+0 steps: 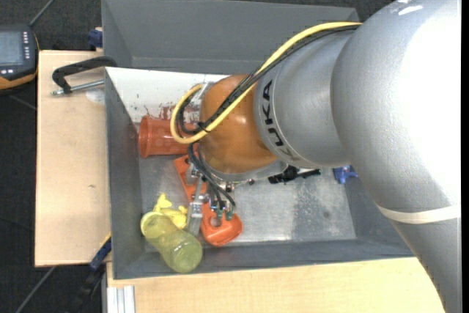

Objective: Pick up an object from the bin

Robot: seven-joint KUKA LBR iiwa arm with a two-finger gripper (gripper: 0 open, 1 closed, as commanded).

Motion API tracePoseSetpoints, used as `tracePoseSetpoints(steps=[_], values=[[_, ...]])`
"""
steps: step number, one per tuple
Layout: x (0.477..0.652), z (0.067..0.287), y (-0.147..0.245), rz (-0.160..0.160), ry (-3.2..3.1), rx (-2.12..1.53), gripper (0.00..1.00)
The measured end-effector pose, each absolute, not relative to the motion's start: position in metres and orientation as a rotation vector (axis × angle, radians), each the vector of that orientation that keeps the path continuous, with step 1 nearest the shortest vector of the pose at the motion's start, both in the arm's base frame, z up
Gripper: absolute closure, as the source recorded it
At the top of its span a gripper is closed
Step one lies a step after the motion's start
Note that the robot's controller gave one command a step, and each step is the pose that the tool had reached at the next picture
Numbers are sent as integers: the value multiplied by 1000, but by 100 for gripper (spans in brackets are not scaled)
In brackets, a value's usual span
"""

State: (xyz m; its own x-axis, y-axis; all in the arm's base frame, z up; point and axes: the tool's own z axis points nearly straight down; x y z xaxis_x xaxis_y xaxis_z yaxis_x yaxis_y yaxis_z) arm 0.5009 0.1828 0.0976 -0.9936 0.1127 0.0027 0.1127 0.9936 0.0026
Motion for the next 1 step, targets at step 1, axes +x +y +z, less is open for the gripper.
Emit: tracePoseSetpoints(steps=[1], values=[[490, 70, 225, 1, -3135, -175, 0]])
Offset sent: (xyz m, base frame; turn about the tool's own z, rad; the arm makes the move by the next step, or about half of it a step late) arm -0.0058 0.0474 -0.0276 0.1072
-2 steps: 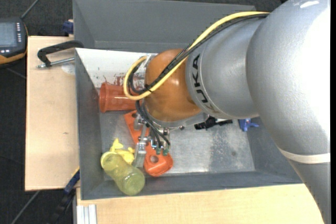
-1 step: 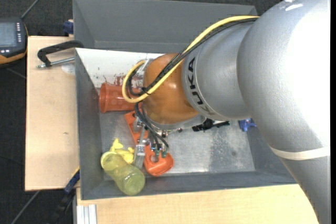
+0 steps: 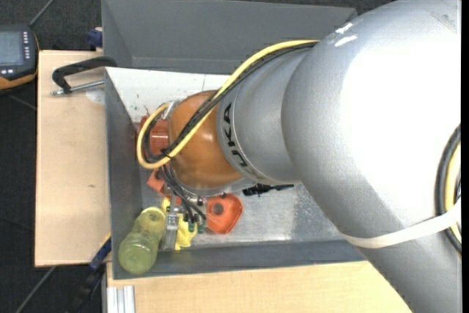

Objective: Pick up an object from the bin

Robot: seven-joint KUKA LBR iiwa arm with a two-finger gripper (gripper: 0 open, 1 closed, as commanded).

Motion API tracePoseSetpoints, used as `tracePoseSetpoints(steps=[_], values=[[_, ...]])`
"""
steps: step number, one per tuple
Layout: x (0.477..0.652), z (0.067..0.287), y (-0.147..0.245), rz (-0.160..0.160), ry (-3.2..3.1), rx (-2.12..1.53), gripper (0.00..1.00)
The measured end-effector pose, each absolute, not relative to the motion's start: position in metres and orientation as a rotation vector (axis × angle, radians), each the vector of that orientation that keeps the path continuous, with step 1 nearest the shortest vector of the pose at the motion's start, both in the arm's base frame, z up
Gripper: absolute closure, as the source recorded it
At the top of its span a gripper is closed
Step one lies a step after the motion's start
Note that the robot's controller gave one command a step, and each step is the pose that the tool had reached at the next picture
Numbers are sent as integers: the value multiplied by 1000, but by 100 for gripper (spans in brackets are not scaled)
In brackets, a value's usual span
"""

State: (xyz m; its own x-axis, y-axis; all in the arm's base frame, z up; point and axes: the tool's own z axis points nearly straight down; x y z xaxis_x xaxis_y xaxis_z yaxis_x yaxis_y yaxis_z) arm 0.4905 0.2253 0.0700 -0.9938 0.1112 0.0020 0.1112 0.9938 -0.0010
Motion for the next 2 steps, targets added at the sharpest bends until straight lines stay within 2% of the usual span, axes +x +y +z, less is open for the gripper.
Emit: tracePoseSetpoints(steps=[1, 2], values=[[500, 74, 225, 5, -3129, -351, 100], [500, 74, 225, 5, -3128, -351, 100]])
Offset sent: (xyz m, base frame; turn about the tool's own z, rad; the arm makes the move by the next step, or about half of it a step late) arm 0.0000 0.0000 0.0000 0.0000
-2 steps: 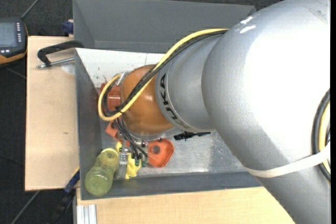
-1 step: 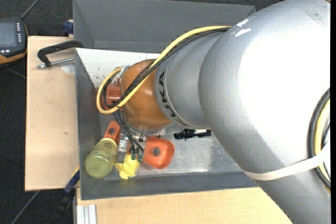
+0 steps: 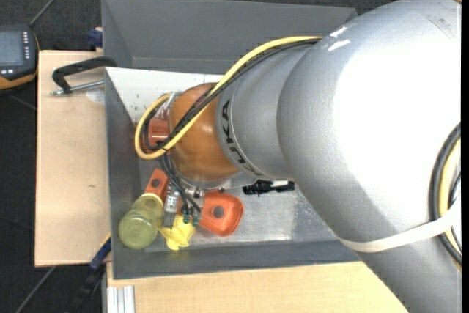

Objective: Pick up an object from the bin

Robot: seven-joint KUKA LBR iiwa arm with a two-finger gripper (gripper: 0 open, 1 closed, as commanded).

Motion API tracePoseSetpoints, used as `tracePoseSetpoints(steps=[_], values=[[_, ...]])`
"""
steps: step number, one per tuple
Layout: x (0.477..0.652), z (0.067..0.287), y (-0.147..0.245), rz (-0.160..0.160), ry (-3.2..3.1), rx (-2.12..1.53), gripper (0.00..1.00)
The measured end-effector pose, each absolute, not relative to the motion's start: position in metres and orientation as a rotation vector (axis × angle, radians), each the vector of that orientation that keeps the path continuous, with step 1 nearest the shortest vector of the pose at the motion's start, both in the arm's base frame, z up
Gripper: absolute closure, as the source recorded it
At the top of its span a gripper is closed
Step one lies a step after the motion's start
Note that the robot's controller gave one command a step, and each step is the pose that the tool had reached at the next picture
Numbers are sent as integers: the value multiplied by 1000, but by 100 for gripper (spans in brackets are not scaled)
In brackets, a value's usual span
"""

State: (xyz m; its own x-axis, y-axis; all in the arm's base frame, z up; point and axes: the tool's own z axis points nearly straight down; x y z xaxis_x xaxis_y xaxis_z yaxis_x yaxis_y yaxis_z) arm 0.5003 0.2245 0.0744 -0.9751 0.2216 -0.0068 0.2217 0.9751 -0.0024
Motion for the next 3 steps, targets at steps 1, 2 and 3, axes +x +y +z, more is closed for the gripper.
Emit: tracePoseSetpoints(steps=[1, 2, 3], values=[[500, 77, 224, -6, 3116, 351, 100], [498, 97, 225, -4, 3120, 351, 100], [499, 113, 227, 4, 3116, 349, 100]])
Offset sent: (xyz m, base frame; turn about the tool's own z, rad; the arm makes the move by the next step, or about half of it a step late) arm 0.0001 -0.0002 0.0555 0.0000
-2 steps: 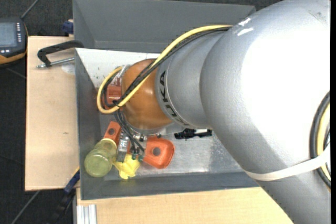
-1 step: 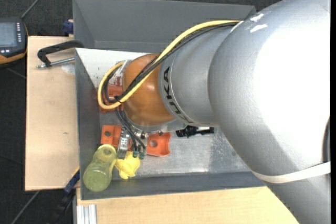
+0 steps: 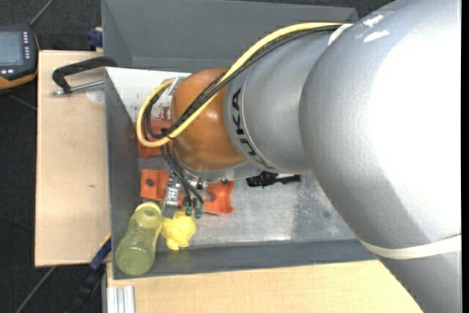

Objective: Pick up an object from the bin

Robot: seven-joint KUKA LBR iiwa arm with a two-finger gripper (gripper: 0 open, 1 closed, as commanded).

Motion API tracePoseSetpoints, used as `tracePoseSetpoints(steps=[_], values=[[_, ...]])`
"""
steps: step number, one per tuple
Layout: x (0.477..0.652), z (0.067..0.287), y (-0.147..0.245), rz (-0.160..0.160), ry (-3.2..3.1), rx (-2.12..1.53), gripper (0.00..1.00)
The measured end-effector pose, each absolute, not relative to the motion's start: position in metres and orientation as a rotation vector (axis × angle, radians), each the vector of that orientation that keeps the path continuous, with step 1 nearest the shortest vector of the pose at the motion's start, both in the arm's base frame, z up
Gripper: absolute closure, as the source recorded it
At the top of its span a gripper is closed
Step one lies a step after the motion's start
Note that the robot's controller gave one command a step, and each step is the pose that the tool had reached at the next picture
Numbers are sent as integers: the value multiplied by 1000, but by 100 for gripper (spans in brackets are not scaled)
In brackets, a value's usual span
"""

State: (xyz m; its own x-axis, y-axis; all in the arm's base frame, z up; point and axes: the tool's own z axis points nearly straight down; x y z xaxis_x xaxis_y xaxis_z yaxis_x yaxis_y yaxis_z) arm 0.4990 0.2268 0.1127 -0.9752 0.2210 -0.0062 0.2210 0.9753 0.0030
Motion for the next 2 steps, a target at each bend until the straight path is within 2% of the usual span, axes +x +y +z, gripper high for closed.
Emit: tracePoseSetpoints(steps=[2], values=[[497, 139, 227, -1, 3123, 346, 100]])
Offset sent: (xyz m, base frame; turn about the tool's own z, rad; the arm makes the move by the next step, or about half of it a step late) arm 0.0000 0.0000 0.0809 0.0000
